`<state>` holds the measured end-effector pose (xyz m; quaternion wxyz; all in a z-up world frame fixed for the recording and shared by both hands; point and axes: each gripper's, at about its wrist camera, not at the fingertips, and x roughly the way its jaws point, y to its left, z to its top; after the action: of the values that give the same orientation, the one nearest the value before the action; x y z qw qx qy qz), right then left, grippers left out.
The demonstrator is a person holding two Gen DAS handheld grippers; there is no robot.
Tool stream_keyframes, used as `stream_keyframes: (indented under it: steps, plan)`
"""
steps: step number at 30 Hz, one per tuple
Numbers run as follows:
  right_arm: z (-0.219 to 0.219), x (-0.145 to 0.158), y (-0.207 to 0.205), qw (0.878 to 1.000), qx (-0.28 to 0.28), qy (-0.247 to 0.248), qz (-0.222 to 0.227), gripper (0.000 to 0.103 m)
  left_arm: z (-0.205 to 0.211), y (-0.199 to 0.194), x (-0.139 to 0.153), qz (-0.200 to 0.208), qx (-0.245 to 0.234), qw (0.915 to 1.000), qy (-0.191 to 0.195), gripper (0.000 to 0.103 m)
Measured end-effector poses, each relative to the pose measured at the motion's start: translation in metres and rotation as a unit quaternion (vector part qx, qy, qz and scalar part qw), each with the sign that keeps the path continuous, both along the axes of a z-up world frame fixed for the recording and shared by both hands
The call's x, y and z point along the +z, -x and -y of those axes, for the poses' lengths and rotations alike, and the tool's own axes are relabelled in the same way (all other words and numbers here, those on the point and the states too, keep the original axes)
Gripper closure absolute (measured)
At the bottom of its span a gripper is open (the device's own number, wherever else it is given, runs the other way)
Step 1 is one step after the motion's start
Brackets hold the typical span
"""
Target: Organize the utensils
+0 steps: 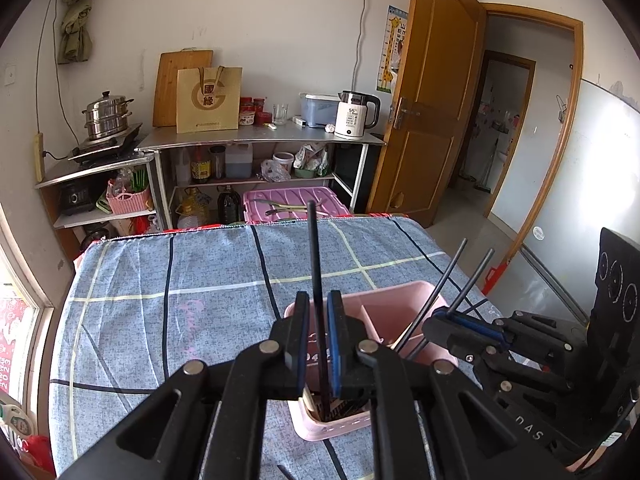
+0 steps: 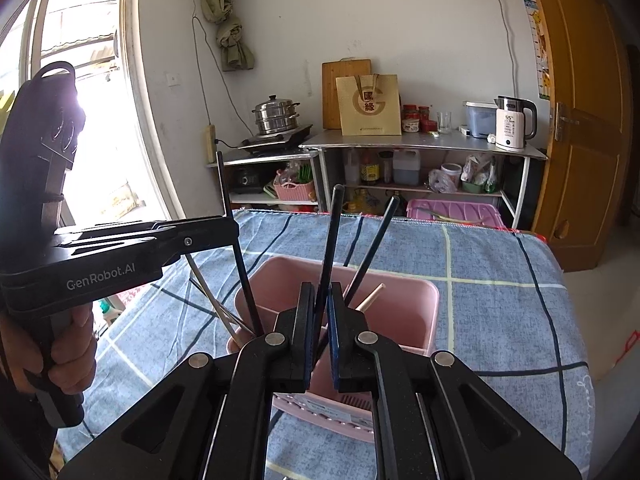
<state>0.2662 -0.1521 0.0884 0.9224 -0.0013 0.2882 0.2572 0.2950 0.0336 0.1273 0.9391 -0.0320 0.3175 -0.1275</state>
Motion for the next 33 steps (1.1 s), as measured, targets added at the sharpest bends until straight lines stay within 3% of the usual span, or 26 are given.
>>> stream_keyframes:
  steps: [3,7,22,33]
  plan:
    - [-0.001,0.002,0.003,1.000,-0.003,0.004,0.002,0.095,0.000,0.002,0.002,0.001,-0.004,1.0000,0.007,0.074]
    - [0.004,0.008,0.009,1.000,-0.006,0.001,0.012,0.091,0.000,0.009,0.010,0.020,0.002,0.9998,0.008,0.065]
    - [0.033,0.020,0.053,0.999,-0.022,-0.011,0.042,0.085,-0.013,0.070,0.016,0.056,0.019,0.9981,0.019,0.065]
    - [0.058,0.011,0.100,0.999,-0.028,-0.023,0.037,0.085,-0.017,0.129,-0.009,0.055,0.027,0.9979,0.022,0.065]
